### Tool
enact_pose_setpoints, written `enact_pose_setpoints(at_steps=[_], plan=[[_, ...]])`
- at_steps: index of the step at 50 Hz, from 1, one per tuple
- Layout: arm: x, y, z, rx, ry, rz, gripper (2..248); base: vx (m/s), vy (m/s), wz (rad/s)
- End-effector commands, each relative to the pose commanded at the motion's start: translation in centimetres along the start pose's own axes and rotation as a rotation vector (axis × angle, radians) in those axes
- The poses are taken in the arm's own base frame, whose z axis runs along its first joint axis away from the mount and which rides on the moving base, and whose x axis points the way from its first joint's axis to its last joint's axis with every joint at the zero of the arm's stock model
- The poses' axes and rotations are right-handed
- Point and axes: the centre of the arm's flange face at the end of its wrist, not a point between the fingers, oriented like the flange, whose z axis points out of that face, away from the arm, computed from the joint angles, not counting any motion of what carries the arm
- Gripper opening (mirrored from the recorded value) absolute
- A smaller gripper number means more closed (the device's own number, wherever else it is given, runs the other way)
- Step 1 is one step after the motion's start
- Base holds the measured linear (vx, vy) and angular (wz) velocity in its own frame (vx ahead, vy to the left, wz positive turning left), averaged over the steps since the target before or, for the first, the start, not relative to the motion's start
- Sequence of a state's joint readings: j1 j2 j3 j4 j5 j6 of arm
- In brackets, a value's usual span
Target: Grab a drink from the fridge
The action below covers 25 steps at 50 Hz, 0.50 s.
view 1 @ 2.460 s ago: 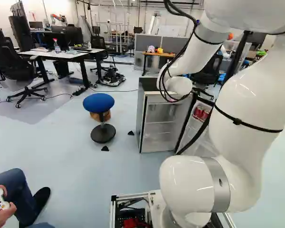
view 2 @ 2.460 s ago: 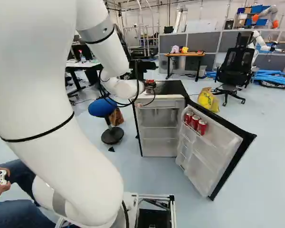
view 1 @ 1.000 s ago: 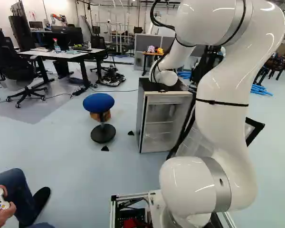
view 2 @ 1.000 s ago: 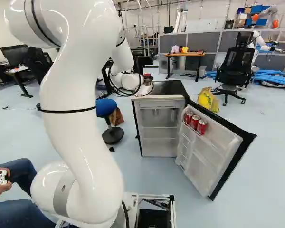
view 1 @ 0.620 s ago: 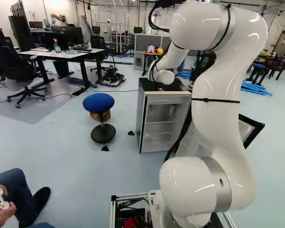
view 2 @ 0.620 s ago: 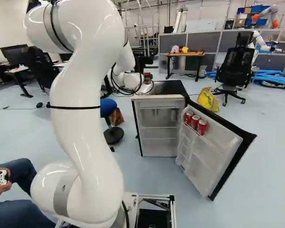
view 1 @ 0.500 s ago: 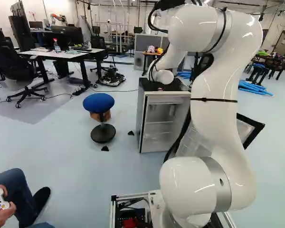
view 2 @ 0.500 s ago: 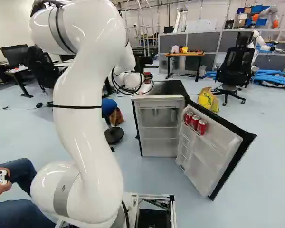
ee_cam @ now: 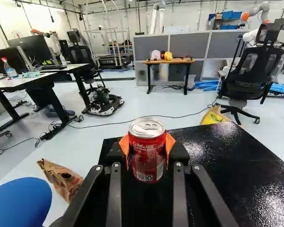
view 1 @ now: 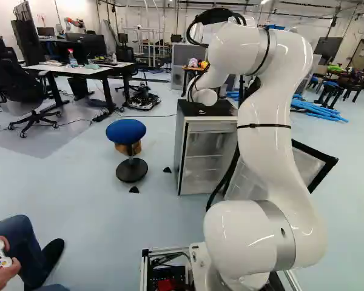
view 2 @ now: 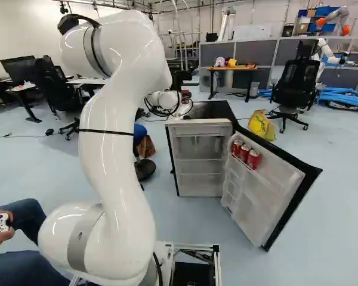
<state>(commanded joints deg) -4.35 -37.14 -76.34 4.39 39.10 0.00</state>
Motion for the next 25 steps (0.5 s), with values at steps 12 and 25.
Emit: enact_pose_setpoints(at_steps=[12,25], plan=[[-0.2,-0.2,1.7,0.002,-0.007,0.000,95,0.000,0.000,0.000],[-0.4,-0.4,3.5,0.005,-0.016,0.001,95,0.000,0.000,0.000]])
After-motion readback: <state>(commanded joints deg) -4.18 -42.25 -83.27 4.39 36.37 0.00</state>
